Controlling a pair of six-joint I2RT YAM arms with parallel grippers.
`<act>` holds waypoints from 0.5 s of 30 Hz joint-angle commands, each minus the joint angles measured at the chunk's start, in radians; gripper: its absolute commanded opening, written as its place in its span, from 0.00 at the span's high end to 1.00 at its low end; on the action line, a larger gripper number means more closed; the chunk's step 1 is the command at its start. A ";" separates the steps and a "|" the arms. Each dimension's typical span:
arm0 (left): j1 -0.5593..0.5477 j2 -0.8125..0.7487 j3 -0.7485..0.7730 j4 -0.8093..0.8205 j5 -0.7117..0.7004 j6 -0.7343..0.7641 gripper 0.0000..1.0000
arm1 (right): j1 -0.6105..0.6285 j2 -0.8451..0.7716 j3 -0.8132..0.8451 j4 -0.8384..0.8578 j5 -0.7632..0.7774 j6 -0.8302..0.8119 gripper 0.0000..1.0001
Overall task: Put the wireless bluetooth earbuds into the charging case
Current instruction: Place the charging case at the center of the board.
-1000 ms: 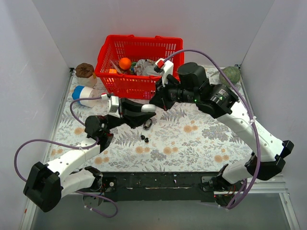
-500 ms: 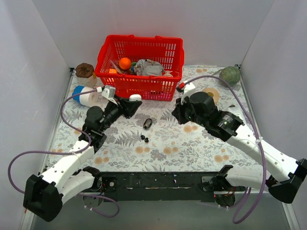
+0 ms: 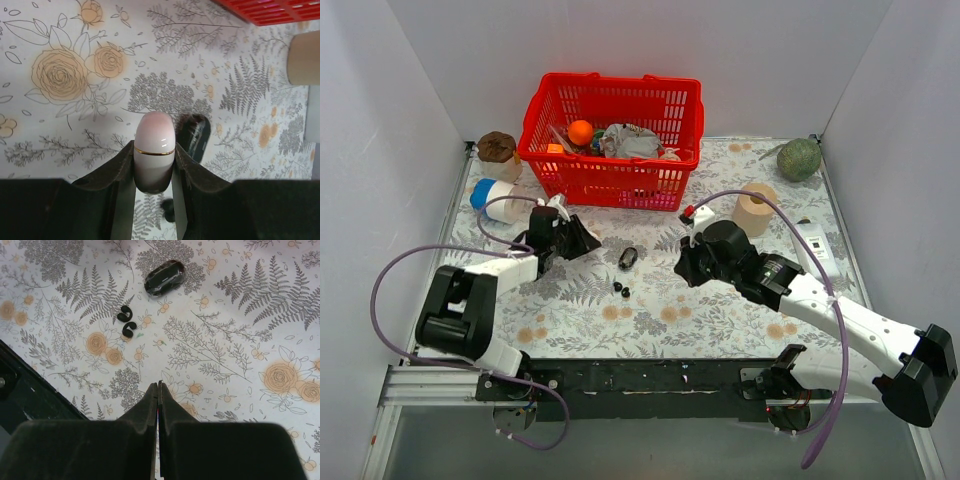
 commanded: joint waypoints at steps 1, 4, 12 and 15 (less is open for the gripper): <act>0.013 0.110 0.085 -0.003 0.006 0.008 1.00 | 0.004 -0.029 -0.029 0.087 -0.031 0.039 0.99; 0.016 0.168 0.102 -0.009 0.000 0.014 1.00 | 0.004 -0.042 -0.049 0.098 -0.037 0.046 0.99; 0.019 0.200 0.130 -0.109 -0.054 0.036 0.58 | 0.004 -0.054 -0.052 0.088 -0.025 0.041 0.99; 0.024 0.177 0.134 -0.178 -0.088 0.054 0.52 | 0.004 -0.043 -0.047 0.087 -0.030 0.038 0.98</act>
